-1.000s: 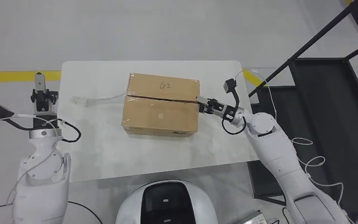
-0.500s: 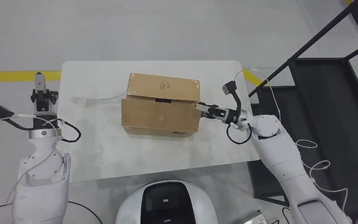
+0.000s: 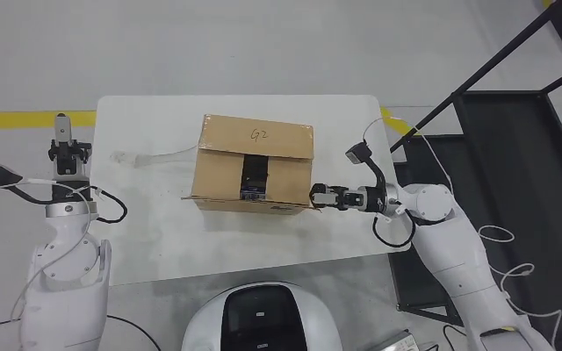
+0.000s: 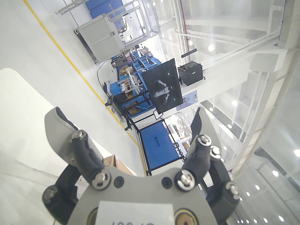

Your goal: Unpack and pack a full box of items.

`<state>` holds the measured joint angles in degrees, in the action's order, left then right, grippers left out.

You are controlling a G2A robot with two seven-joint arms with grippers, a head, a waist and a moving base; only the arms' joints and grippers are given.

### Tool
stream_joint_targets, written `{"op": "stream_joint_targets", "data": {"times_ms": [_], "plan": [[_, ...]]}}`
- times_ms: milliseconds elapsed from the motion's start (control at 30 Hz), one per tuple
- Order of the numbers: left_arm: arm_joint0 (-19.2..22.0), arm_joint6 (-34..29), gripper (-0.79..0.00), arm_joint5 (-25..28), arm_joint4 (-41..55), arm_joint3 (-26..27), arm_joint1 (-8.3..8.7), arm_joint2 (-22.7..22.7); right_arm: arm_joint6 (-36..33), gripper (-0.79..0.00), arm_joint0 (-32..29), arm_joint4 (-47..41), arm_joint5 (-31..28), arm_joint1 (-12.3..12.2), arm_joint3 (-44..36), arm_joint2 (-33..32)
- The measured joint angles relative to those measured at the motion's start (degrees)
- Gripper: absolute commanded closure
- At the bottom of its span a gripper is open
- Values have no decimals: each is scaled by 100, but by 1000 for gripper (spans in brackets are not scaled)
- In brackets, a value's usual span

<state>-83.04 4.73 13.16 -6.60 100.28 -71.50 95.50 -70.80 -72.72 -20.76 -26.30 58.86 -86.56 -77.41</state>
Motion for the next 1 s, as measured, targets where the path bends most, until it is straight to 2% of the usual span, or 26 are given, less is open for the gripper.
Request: {"op": "stream_joint_targets", "data": {"times_ms": [67,133,167,233,333,400,500,533,567,600,767,800,900,967,1000], "plan": [[0,0,-785,0,0,0,0,0,23,-523,-39,79,26,-2,-7,54],[0,0,-785,0,0,0,0,0,76,-413,-82,57,84,3,30,131],[0,0,-785,0,0,0,0,0,102,-422,-88,79,154,4,54,165],[0,0,-785,0,0,0,0,0,140,-376,-83,254,266,5,89,253],[0,0,-785,0,0,0,0,0,437,-351,-53,381,585,22,196,363],[0,0,-785,0,0,0,0,0,662,-385,-8,283,893,47,251,443],[0,0,-785,0,0,0,0,0,827,-379,137,3,1510,70,323,497],[0,0,-785,0,0,0,0,0,890,-428,186,-38,1701,76,358,514],[0,0,-785,0,0,0,0,0,954,-403,234,-75,1889,84,401,535],[0,0,-785,0,0,0,0,0,1094,-342,292,-174,2141,101,478,560],[0,0,-785,0,0,0,0,0,1809,-351,482,-763,2968,198,718,685],[0,0,-785,0,0,0,0,0,2019,-320,525,-890,3138,223,758,705],[0,0,-785,0,0,0,0,0,2503,-314,618,-1217,3406,285,842,745],[0,0,-785,0,0,0,0,0,2713,-369,684,-1279,3412,313,888,779],[0,0,-785,0,0,0,0,0,2782,-369,729,-1244,3380,326,931,811]]}}
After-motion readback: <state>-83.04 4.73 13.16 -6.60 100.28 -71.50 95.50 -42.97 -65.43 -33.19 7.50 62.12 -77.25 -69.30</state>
